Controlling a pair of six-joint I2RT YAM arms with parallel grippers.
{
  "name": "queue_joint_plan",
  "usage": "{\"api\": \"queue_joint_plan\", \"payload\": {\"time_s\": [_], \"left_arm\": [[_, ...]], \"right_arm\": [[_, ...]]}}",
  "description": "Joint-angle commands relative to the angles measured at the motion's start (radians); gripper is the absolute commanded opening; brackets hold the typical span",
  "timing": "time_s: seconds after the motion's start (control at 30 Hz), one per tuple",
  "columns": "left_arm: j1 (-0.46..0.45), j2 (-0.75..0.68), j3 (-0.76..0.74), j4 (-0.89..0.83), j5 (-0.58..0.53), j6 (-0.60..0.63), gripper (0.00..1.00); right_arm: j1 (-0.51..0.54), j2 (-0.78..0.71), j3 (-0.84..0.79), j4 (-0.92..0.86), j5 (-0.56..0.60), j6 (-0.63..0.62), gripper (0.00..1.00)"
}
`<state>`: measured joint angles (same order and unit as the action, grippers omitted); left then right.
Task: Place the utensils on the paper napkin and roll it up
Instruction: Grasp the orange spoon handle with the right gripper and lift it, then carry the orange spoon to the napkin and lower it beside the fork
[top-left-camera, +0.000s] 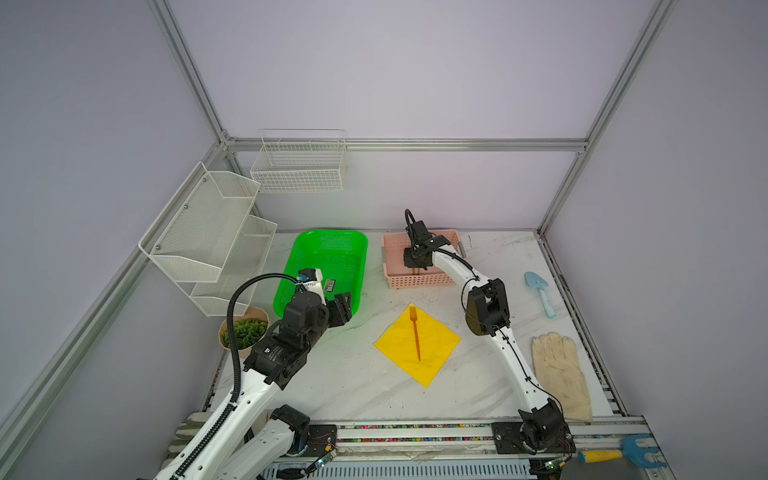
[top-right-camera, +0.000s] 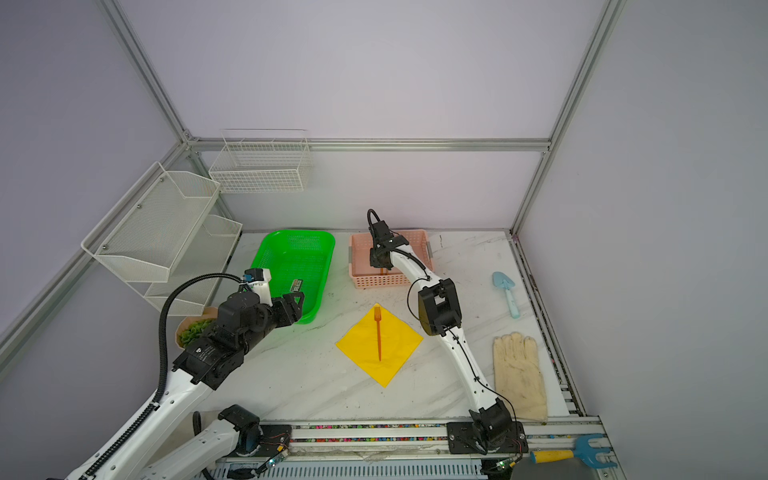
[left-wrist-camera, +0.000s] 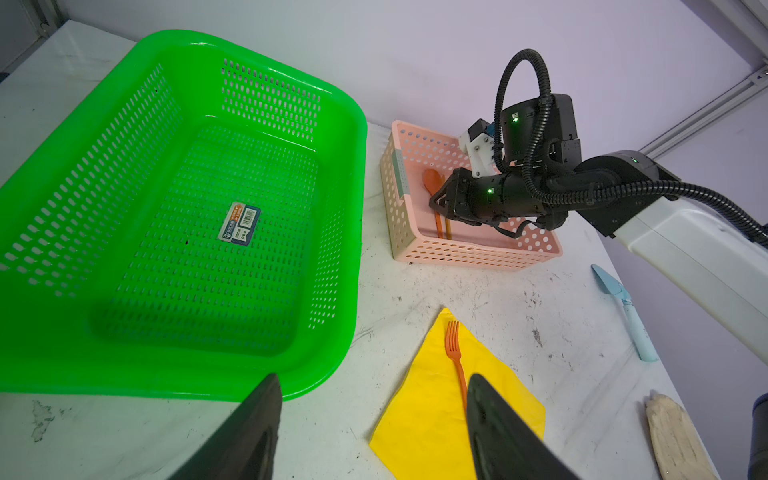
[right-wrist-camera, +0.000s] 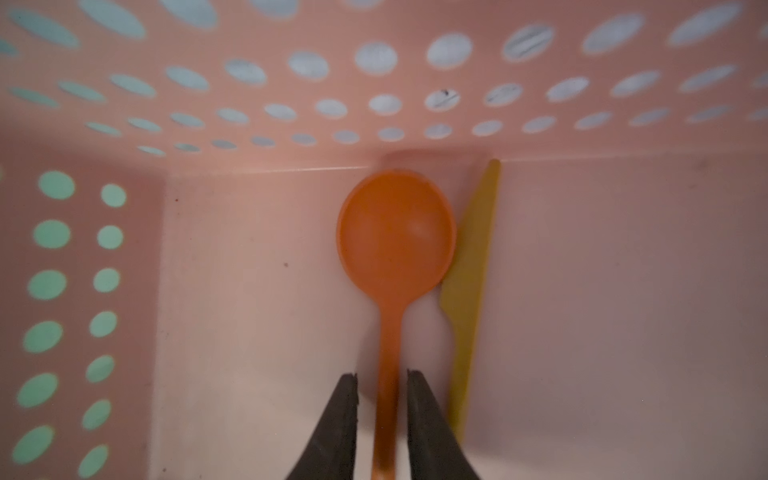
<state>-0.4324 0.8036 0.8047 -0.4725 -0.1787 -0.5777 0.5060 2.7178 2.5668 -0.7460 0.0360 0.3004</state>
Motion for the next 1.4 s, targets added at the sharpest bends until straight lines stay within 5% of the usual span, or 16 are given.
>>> {"api": "queue_joint_plan", "payload": {"time_s": [0.0, 0.5, 0.73, 1.13, 1.37], "left_arm": [[-0.001, -0.021, -0.043, 0.032, -0.024, 0.034, 0.7], [0.006, -0.045, -0.043, 0.011, -0.059, 0.047, 0.7], [0.007, -0.051, -0.042, 0.01, -0.064, 0.049, 0.7], [0.007, -0.059, -0.016, 0.002, -0.074, 0.052, 0.7], [0.007, -0.049, -0.01, 0.01, -0.062, 0.046, 0.69]], "right_arm": [[0.005, 0.043, 0.013, -0.041, 0.015, -0.009, 0.25], [0.007, 0.084, 0.052, -0.099, 0.117, -0.043, 0.16], [0.007, 0.049, 0.04, -0.058, 0.067, -0.04, 0.05], [0.026, -0.258, 0.017, 0.053, 0.119, -0.026, 0.04], [0.068, -0.551, -0.281, 0.08, 0.158, -0.023, 0.03]]}}
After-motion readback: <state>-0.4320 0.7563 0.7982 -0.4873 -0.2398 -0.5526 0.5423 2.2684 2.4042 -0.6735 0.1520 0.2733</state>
